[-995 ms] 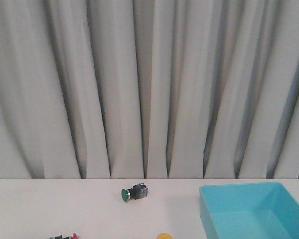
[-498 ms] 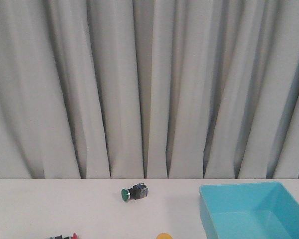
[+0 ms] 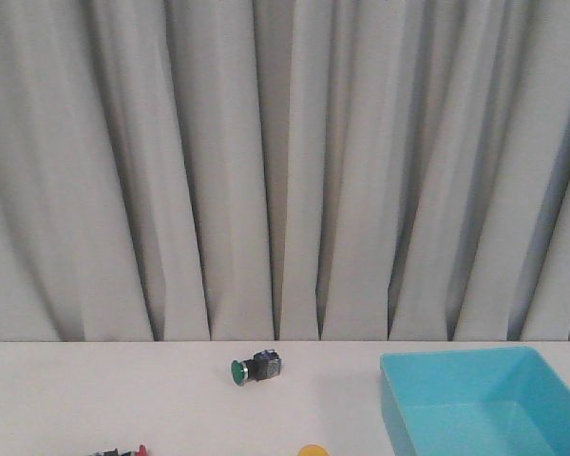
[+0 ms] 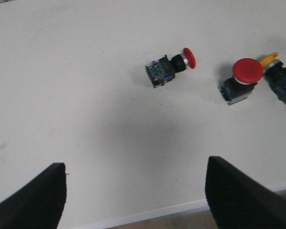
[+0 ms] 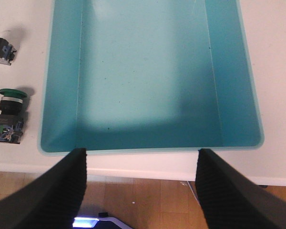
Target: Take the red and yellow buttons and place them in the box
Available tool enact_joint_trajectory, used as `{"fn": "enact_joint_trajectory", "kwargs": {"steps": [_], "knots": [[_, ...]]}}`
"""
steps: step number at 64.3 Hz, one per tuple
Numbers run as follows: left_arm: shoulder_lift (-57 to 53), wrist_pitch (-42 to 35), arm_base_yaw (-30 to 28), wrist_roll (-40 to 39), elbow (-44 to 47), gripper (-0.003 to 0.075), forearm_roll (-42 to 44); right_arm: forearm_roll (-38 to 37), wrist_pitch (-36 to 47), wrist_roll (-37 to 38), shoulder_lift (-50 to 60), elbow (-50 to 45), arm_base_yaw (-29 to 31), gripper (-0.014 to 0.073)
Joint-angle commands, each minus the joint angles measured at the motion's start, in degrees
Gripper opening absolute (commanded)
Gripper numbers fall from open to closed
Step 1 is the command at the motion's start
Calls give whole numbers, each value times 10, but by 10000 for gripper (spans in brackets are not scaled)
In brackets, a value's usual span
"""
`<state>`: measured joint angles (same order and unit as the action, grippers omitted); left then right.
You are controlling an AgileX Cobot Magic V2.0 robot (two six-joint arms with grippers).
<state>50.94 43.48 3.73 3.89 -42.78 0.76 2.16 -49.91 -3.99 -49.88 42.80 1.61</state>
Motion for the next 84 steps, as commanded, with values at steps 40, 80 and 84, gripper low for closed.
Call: {"fn": "enact_joint_trajectory", "kwargs": {"steps": [40, 80, 84], "knots": [[256, 91, 151, 350, -194, 536, -72, -2, 23, -2, 1, 18, 0, 491], [476, 112, 151, 552, -346, 551, -127, -1, 22, -2, 1, 18, 0, 491], [492, 107, 151, 561, -350, 551, -127, -1, 22, -2, 1, 18, 0, 491]]}}
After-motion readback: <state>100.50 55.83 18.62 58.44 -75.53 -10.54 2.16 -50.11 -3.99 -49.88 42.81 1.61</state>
